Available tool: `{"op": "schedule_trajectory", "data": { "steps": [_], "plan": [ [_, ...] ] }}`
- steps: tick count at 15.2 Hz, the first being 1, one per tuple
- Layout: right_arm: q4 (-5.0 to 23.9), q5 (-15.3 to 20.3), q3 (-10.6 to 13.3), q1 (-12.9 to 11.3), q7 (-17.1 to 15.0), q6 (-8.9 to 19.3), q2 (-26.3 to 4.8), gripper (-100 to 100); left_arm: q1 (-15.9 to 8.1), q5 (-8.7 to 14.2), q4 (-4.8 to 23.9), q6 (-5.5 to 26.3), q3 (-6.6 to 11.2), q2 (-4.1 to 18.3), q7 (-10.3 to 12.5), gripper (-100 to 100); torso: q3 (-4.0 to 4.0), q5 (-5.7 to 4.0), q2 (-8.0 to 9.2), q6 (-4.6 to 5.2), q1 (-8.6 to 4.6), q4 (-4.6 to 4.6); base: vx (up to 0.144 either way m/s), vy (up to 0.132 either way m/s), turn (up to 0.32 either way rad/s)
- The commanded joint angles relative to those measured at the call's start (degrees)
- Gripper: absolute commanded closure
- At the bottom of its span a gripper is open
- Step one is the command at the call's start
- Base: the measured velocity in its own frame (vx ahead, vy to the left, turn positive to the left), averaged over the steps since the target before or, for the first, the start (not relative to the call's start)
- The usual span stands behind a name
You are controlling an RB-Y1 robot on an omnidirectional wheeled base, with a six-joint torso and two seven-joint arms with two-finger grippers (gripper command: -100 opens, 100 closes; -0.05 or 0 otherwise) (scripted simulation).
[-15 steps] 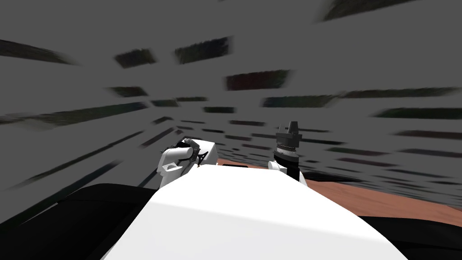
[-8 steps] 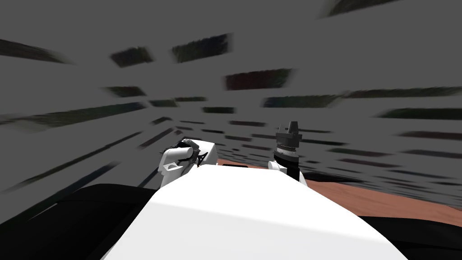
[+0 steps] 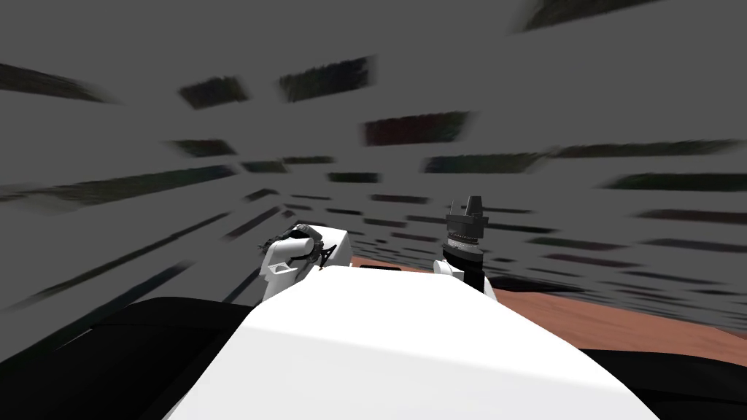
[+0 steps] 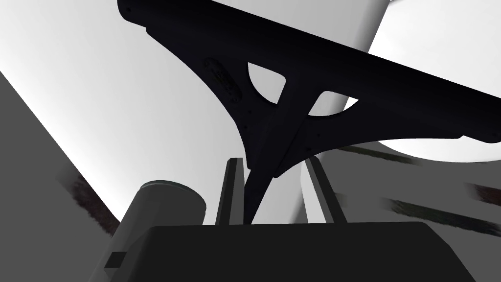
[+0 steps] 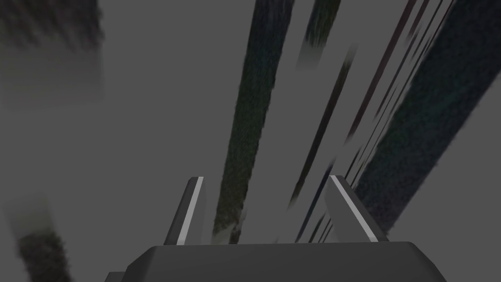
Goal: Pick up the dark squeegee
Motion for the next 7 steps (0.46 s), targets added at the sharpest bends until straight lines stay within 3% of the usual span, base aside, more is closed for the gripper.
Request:
{"op": "schedule_trajectory", "data": {
  "steps": [1,2,3,6,7],
  "plan": [
    [0.0,0.0,0.0,0.0,0.0,0.0,0.0,0,0.0,0.0,0.0,0.0,0.00,0.0,0.0,100,0.00,0.00,0.00,0.00,0.00,0.00,0.000,0.000,0.000],
    [0.0,0.0,0.0,0.0,0.0,0.0,0.0,0,0.0,0.0,0.0,0.0,-0.02,0.0,0.0,100,-0.01,0.00,-0.01,-0.02,0.01,0.00,0.000,0.000,0.000],
    [0.0,0.0,0.0,0.0,0.0,0.0,0.0,0,0.2,0.5,-2.1,2.1,0.55,0.0,0.2,100,-0.01,0.00,-0.01,-0.02,0.01,0.00,0.010,-0.001,0.028],
    [0.0,0.0,0.0,0.0,0.0,0.0,0.0,0,0.5,1.0,-4.5,4.2,1.08,0.1,0.2,100,-0.03,-0.03,-0.07,-0.03,-0.03,0.00,0.024,-0.004,0.027],
    [0.0,0.0,0.0,0.0,0.0,0.0,0.0,0,0.3,0.6,-3.4,3.1,0.69,0.0,0.3,100,-0.04,-0.03,-0.08,-0.02,-0.04,-0.01,0.014,-0.001,0.007]
  ]
}}
